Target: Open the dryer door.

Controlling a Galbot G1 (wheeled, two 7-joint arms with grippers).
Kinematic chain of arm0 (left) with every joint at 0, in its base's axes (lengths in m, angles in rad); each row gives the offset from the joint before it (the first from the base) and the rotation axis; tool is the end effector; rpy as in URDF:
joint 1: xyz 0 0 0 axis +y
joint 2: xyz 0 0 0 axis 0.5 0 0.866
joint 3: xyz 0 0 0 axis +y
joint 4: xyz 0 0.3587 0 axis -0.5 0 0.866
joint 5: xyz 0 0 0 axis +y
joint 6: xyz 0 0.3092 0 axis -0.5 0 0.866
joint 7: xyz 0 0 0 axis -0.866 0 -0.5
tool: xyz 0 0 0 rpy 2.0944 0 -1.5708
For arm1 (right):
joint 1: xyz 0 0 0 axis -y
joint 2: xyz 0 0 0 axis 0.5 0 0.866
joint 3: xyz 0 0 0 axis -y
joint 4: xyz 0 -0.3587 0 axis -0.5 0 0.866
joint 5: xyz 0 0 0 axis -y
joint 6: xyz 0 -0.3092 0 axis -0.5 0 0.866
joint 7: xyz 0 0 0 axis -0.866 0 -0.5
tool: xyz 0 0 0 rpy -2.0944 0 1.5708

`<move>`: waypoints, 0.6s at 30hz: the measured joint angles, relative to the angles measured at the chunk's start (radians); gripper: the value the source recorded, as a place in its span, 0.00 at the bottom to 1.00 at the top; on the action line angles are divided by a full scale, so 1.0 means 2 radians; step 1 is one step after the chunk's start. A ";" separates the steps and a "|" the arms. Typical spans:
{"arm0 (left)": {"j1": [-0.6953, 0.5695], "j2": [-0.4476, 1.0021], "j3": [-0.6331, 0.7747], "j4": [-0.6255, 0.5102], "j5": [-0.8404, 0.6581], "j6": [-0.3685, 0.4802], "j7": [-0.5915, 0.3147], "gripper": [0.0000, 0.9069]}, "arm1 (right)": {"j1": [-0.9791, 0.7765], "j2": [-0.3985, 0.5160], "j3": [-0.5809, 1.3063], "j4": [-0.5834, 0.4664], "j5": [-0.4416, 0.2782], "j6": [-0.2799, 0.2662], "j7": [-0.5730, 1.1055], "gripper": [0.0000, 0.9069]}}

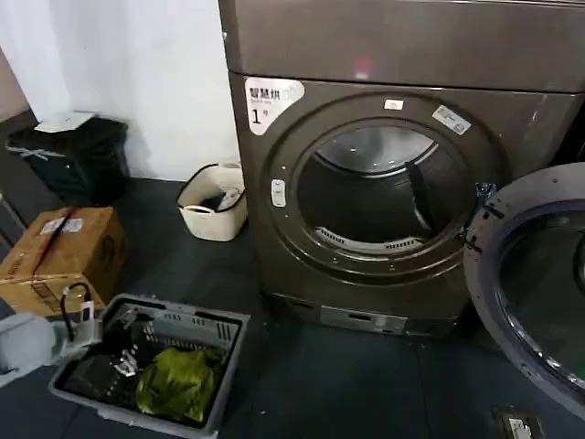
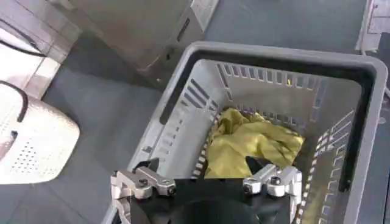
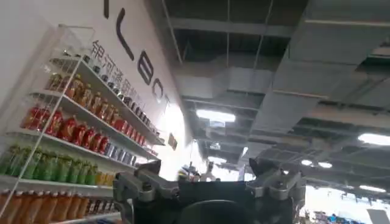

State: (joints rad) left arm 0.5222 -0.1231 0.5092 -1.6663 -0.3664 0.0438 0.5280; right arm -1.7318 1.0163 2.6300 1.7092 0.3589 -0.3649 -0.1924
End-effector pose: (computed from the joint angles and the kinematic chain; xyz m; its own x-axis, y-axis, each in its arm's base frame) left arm 0.2882 0.2943 -0.1829 -0.4856 0.3447 0.8034 0.8707 0.2725 0.4094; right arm -0.2033 -0.3903 -0.0019 -0.0787 0.8907 -0.4477 0.9781 -0.0177 -0.2072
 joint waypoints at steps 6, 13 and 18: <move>0.002 0.004 0.001 -0.003 0.001 -0.004 0.000 1.00 | 0.000 0.001 0.001 0.000 0.000 0.001 0.000 1.00; 0.011 0.007 0.001 -0.004 0.012 -0.003 -0.001 1.00 | -0.003 0.001 0.006 0.000 -0.001 0.002 0.000 1.00; 0.014 0.008 0.003 -0.005 0.014 -0.003 -0.001 1.00 | -0.005 0.001 0.009 0.000 -0.002 0.003 -0.001 1.00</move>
State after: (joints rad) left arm 0.5506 -0.1074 0.5155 -1.6771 -0.3375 0.0388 0.5253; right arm -1.7412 1.0190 2.6483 1.7084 0.3546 -0.3588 -0.1935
